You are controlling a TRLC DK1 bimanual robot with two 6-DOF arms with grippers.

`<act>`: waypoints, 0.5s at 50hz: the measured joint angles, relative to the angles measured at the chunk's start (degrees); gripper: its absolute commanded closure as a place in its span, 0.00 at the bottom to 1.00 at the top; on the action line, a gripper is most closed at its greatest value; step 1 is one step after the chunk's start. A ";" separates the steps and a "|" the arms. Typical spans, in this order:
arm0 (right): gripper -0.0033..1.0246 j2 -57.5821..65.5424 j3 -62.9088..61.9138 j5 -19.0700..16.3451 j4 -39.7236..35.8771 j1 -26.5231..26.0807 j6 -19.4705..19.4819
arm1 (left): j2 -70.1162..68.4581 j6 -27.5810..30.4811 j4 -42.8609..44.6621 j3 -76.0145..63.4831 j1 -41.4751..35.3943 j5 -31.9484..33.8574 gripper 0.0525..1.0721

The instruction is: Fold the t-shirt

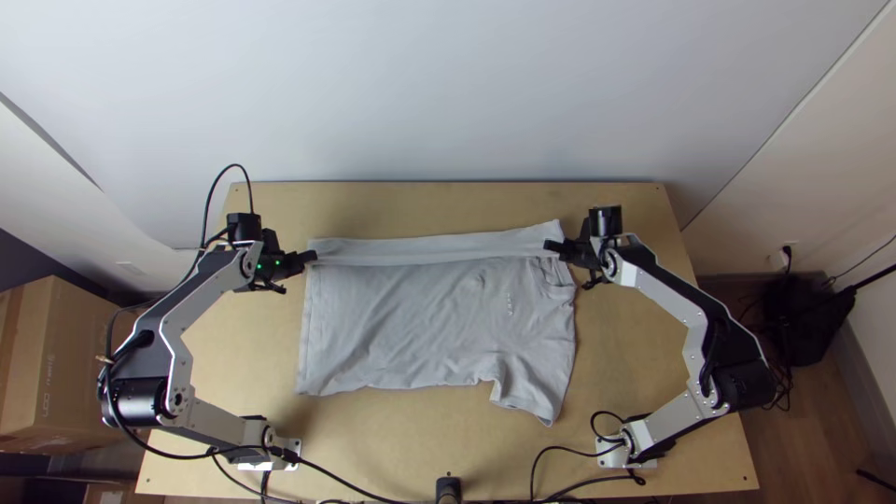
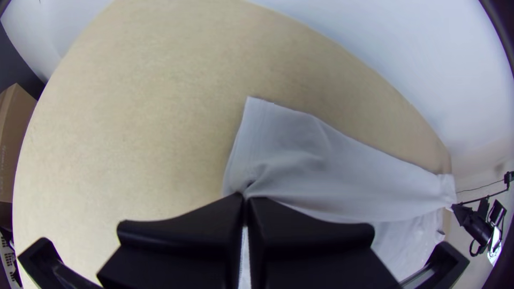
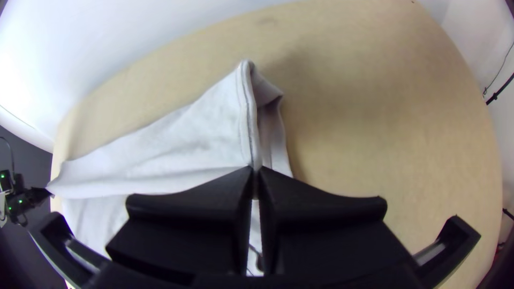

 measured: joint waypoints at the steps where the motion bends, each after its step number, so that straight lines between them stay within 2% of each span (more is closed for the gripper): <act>1: 0.97 0.00 -0.52 0.02 0.31 0.00 0.00 | -0.22 0.00 0.22 -0.37 0.00 0.00 0.97; 3: 0.97 -0.02 -1.38 0.20 0.72 0.00 0.02 | -0.48 0.00 0.35 -0.90 0.00 0.00 0.97; 4: 0.93 -0.02 -1.75 0.24 0.85 0.00 0.04 | -0.57 0.00 0.46 -1.18 0.00 0.00 0.96; 5: 0.82 -0.02 -2.05 0.33 0.94 0.00 0.04 | -0.63 0.00 0.63 -1.40 0.00 0.00 0.91; 6: 0.71 0.00 -2.34 0.37 1.03 0.00 0.07 | -0.83 0.00 0.68 -1.73 0.00 -0.02 0.82; 7: 0.59 -0.02 -2.51 0.39 1.07 0.00 0.07 | -0.94 0.00 0.68 -1.90 0.00 -0.02 0.67; 8: 0.52 -0.02 -2.64 0.42 1.07 0.00 0.07 | -1.09 0.00 0.70 -2.23 0.00 -0.02 0.51; 11: 0.40 -0.33 -2.80 0.85 0.83 -0.09 0.48 | -1.88 0.00 0.66 -2.89 0.02 -0.04 0.10; 12: 0.37 -0.66 -2.89 0.87 0.81 -0.24 0.87 | -2.23 0.04 0.63 -3.04 0.02 -0.09 0.04; 14: 0.30 -1.57 -3.21 0.96 0.79 -0.76 1.44 | -3.06 0.22 0.61 -3.21 0.15 -0.28 0.04; 21: 0.23 -8.37 -4.39 0.37 -0.85 -3.98 3.39 | -6.82 0.85 0.66 -3.28 1.68 -0.31 0.04; 25: 0.22 -13.53 -4.81 -0.52 -3.58 -6.21 3.96 | -9.20 0.87 0.48 -3.56 3.04 -0.28 0.04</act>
